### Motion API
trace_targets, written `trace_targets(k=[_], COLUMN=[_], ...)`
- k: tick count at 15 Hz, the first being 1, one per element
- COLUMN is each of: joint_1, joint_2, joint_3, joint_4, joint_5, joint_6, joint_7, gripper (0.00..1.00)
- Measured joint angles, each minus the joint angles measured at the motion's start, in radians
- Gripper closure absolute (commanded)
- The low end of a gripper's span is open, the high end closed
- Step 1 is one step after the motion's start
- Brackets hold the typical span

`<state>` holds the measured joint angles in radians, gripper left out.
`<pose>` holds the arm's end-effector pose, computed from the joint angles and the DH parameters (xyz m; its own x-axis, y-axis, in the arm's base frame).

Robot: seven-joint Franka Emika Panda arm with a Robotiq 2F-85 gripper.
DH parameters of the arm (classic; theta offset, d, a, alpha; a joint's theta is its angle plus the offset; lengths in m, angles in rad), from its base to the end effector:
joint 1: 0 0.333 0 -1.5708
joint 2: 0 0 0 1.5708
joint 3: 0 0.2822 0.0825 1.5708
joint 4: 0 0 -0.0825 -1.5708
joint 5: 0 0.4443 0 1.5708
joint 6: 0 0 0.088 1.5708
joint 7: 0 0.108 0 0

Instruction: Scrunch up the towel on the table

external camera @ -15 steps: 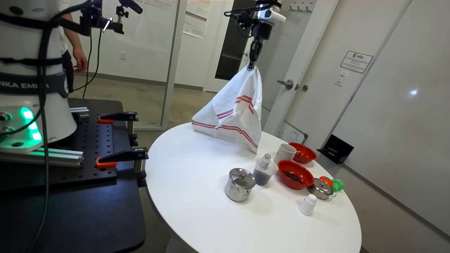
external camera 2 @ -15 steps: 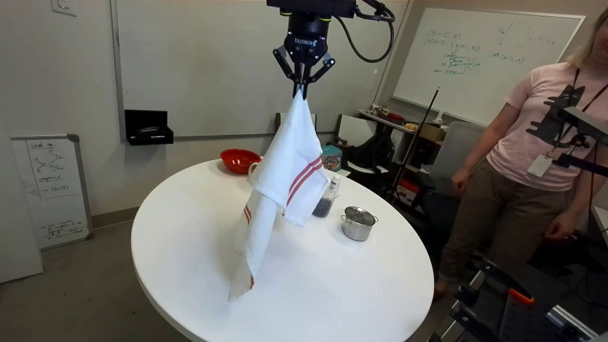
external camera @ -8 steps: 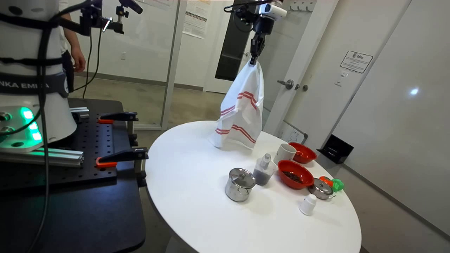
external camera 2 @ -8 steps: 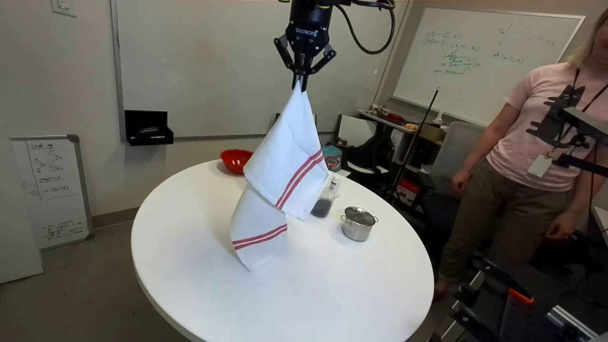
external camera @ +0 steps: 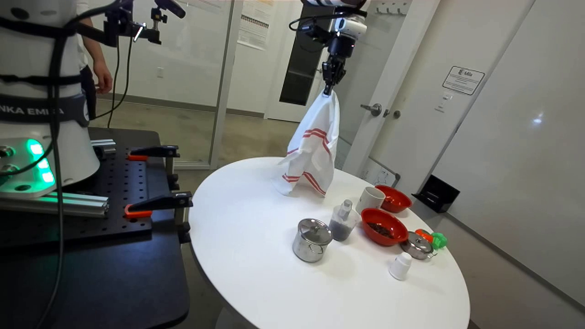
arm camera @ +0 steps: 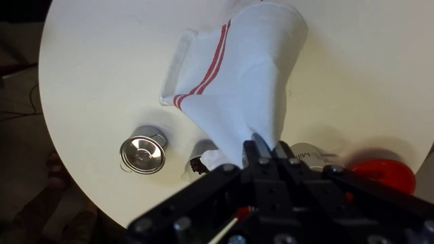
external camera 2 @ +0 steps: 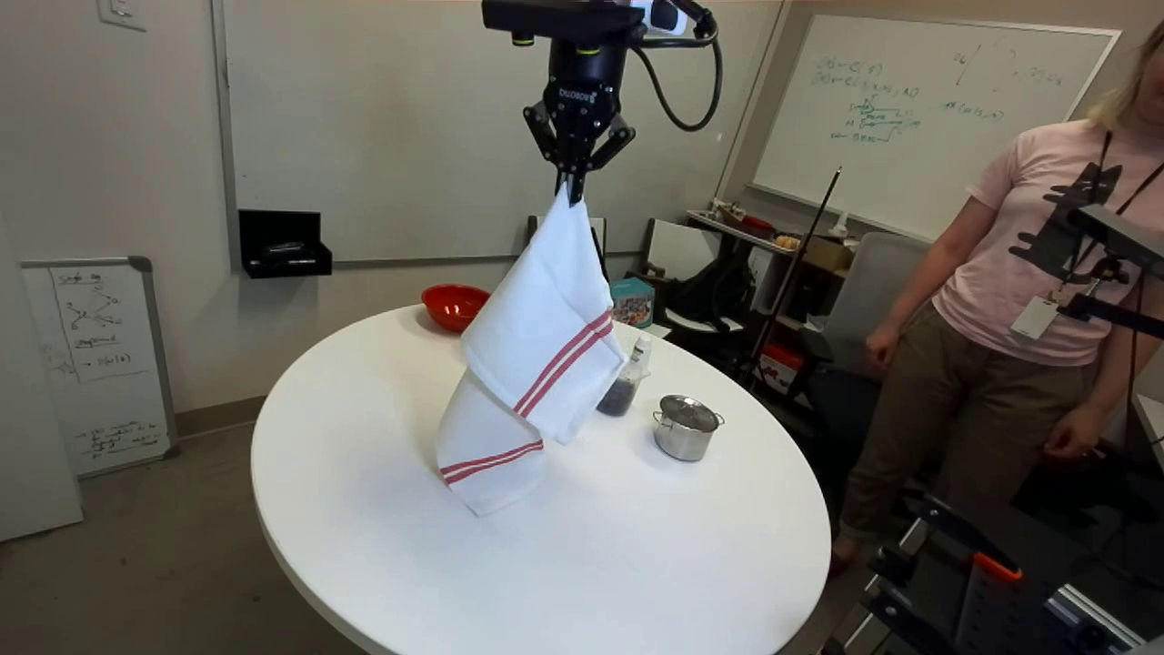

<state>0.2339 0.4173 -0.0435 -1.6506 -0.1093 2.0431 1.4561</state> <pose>0.6931 0.1296 0.3087 0.3519 -0.9296 0.1095 -0.9361 -0.3495 0.0405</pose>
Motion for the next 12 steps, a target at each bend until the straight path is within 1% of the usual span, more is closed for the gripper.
trace_targets(k=[7, 12], joint_1=[-0.001, 0.000], joint_2=[0.127, 0.244], joint_3=[-0.030, -0.036], joint_4=[-0.004, -0.005], joint_5=[0.000, 0.023], joint_6=[0.132, 0.170], joint_7=[0.363, 0.616], gripper=[0.99, 0.99])
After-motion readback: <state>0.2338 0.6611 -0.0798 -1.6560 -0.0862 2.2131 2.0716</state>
